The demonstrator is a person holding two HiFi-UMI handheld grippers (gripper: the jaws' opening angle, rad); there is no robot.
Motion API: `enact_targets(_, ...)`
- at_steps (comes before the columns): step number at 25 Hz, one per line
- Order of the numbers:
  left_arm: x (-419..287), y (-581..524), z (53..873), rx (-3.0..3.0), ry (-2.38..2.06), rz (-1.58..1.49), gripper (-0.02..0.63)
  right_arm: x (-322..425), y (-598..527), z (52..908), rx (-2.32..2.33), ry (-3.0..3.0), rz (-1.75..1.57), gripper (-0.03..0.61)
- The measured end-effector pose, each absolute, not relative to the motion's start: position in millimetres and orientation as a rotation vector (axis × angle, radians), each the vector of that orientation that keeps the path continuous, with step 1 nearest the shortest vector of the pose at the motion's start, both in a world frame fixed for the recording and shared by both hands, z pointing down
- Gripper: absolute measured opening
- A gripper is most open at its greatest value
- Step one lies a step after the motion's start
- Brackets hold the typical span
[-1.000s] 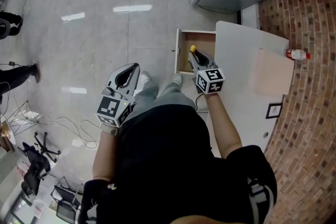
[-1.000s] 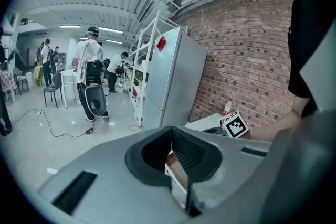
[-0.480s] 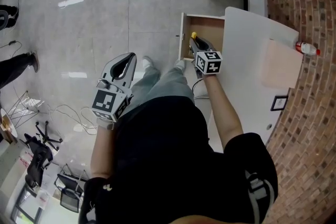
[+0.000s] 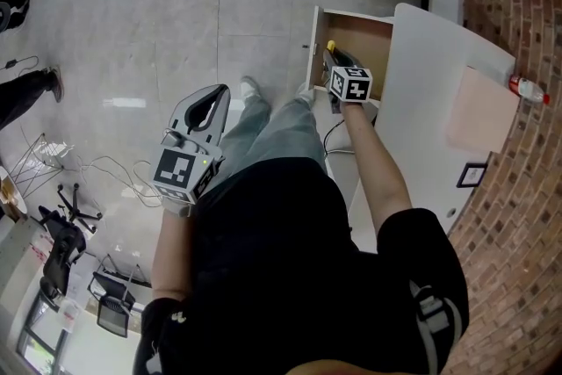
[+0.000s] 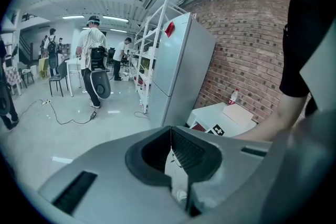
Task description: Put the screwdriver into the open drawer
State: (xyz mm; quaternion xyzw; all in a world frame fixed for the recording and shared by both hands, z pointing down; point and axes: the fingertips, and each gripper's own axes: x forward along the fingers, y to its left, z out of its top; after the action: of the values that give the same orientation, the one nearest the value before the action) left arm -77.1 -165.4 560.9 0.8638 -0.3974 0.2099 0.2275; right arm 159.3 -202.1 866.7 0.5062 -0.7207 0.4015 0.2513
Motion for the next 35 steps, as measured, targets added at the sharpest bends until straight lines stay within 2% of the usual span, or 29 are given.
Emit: enact_targets(35, -96, -148, 640, 2.128, -1.149, 0.657, 0.005, 186, -199, 1054, 1.331, -1.621, 1.336, 0.079)
